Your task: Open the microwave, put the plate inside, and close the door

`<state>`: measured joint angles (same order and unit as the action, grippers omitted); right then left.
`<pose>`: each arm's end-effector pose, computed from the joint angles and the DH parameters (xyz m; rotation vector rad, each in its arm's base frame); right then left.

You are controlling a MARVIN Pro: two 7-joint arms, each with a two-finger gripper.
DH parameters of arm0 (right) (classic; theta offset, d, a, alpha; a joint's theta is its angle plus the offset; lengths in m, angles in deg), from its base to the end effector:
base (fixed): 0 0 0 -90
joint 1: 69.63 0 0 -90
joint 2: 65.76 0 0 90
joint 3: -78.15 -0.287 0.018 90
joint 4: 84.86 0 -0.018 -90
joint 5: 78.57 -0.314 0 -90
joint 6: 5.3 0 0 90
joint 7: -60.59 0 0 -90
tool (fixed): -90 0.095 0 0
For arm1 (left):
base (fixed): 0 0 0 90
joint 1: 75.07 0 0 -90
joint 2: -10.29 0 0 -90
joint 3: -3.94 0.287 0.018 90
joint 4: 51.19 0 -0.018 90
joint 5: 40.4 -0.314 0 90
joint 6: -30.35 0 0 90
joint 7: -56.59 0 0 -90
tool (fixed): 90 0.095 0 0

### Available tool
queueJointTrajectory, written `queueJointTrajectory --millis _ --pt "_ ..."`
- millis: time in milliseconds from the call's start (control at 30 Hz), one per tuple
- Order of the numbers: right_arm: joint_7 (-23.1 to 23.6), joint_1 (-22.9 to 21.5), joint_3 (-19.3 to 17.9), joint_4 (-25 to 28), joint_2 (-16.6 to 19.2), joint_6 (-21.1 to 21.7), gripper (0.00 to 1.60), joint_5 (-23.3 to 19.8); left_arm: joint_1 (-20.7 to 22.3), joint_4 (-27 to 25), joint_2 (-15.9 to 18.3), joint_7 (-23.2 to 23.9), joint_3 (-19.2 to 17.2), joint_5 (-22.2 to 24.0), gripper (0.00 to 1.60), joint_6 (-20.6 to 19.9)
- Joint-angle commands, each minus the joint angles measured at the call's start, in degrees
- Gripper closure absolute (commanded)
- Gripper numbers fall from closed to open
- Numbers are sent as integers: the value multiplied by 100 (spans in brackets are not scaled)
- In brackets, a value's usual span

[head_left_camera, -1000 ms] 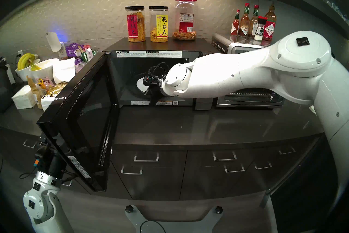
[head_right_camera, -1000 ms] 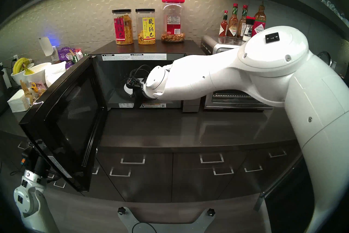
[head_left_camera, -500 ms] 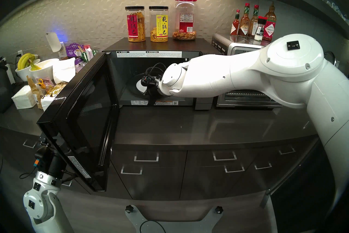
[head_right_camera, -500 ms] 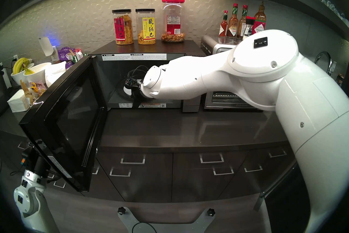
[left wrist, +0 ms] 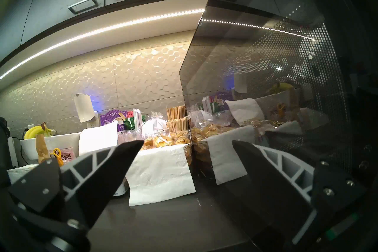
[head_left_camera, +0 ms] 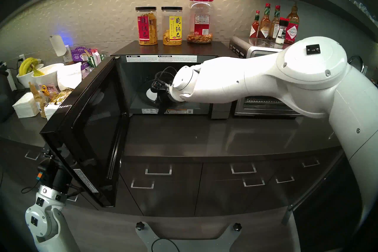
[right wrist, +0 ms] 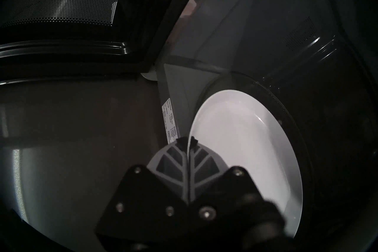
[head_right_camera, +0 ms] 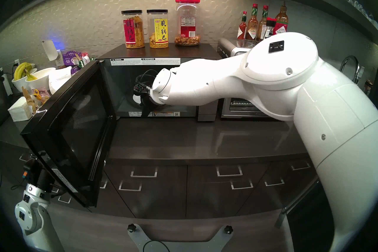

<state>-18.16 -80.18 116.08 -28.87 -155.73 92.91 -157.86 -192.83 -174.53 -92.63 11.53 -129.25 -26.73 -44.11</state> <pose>0.5497 0.2684 -0.1319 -1.9605 -1.9362 -1.3681 0.1987 0.1594 -0.2224 -1.7939 0.2385 -2.4204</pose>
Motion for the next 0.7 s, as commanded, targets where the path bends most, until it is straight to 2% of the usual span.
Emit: queueJointTrajectory --millis 0,200,667 --pt "-89 -20 -65 -170 -50 -64 160 7 -12 -122 -15 5 5 12 0 4" --pt "-233 43 -80 -205 -67 -99 160 -2 -12 -121 -15 5 5 12 0 4" --pt "-100 274 -22 -698 -283 -115 160 2 -13 -122 -15 5 5 11 0 4"
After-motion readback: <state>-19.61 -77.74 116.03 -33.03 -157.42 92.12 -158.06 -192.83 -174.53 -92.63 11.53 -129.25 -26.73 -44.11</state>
